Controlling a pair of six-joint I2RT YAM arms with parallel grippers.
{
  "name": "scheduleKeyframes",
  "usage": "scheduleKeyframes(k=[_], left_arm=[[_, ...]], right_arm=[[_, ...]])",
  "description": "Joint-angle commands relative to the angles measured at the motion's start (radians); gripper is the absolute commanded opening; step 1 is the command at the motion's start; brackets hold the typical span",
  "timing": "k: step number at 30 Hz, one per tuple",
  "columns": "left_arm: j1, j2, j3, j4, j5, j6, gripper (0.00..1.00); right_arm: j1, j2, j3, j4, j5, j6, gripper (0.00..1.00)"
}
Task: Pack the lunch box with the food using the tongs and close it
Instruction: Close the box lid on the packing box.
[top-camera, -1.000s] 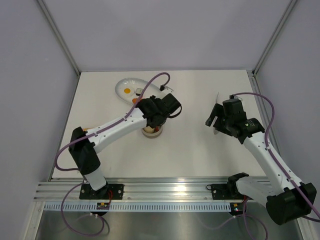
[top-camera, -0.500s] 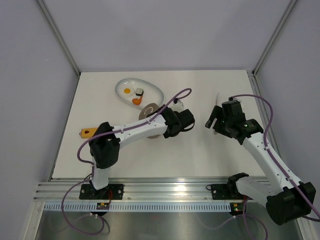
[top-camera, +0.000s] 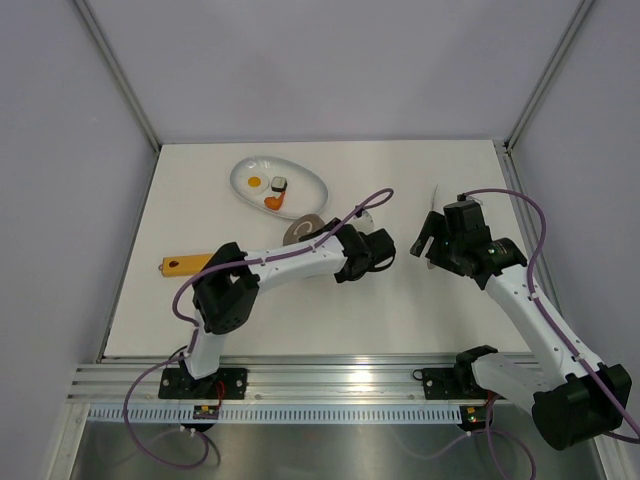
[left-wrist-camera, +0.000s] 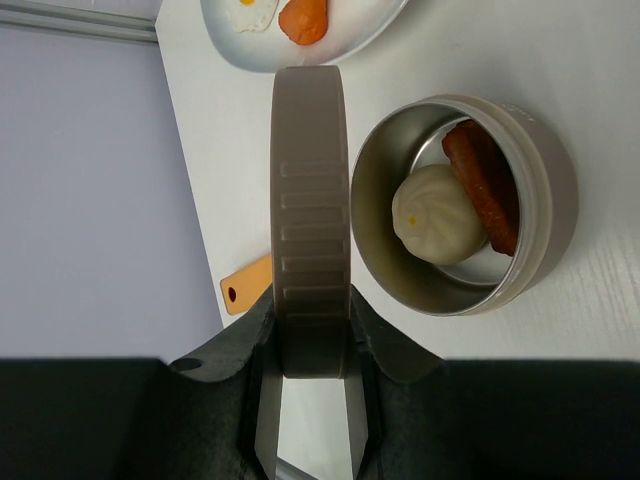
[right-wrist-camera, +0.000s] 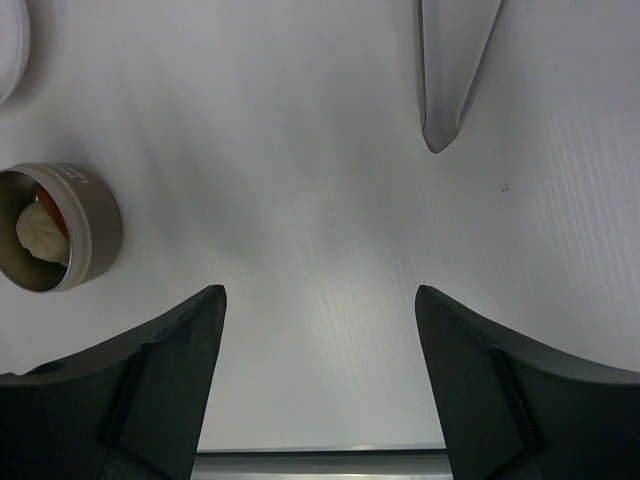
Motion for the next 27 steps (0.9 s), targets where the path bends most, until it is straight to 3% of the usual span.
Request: scheduleKeyframes(k=[1,21,27], left_arm=[[-0.006,0.018,-0.002,0.037,-0.032,-0.008,0.07],[-0.006,0.064,-0.063,0.059,-0.04,-0.018,0.1],[-0.006,0.075,-0.06,0.059,-0.034,-0.015,0.18]], right_arm=[[-0.002,-0.016,-0.001,0.024,0.015,0.01,0.84],[-0.002,-0.018,-0.006,0.027,0.008,0.013,0.84],[0.0,-0.024,-0.008,0.024,0.008,0.015,0.83]])
